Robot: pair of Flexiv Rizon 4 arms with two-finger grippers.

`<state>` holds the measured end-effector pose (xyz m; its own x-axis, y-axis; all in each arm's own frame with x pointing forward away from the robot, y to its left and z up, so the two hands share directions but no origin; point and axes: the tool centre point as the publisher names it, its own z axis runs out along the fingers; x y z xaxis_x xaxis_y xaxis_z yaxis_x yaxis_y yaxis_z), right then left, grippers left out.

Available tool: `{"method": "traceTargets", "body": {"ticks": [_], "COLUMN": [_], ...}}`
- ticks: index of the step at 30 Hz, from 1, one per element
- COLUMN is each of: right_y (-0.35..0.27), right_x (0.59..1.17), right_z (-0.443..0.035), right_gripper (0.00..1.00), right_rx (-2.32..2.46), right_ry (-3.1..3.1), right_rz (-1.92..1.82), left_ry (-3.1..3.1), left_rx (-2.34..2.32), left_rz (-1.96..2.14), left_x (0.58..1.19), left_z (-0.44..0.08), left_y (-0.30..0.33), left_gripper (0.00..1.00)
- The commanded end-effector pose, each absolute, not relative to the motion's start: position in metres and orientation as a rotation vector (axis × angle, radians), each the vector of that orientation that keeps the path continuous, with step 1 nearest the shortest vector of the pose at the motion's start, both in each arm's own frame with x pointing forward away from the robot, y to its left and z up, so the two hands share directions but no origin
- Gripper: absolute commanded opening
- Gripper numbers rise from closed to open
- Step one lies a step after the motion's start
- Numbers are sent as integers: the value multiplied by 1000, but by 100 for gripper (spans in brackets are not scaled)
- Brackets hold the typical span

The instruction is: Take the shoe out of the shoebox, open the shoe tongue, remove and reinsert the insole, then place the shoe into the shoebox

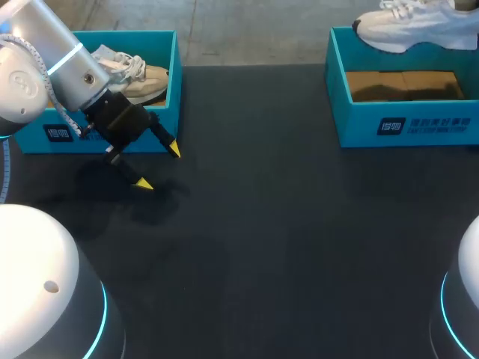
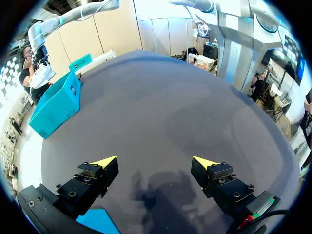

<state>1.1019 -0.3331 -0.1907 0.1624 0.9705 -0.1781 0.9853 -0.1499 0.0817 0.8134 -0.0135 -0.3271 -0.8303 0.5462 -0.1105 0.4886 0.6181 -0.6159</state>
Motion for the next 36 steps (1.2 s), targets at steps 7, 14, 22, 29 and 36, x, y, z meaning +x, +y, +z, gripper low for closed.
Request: {"method": "traceTargets", "body": {"ticks": [7, 14, 22, 29, 36], "right_y": [-328, -325, -325, -325, -325], "right_x": [1072, 1069, 1069, 1072, 1086], "right_z": [-214, -222, -222, -223, -236], "right_gripper": [0, 0, 0, 0, 0], "right_rx": [2249, 2255, 2255, 2240, 2213], "right_ry": [1907, 1896, 1896, 1898, 1926], "right_rz": [-84, -139, -139, -149, -109], "left_ry": [-2748, -2748, -2748, -2748, -2748], "left_rx": [-880, -880, -880, -880, -880], "left_rz": [1001, 1001, 1001, 1001, 1001], "left_x": [813, 813, 813, 813, 813], "left_z": [-327, -327, -327, -327, -327], "left_y": [-13, -13, -13, -13, -13], "left_gripper": [100, 100, 100, 100, 100]}}
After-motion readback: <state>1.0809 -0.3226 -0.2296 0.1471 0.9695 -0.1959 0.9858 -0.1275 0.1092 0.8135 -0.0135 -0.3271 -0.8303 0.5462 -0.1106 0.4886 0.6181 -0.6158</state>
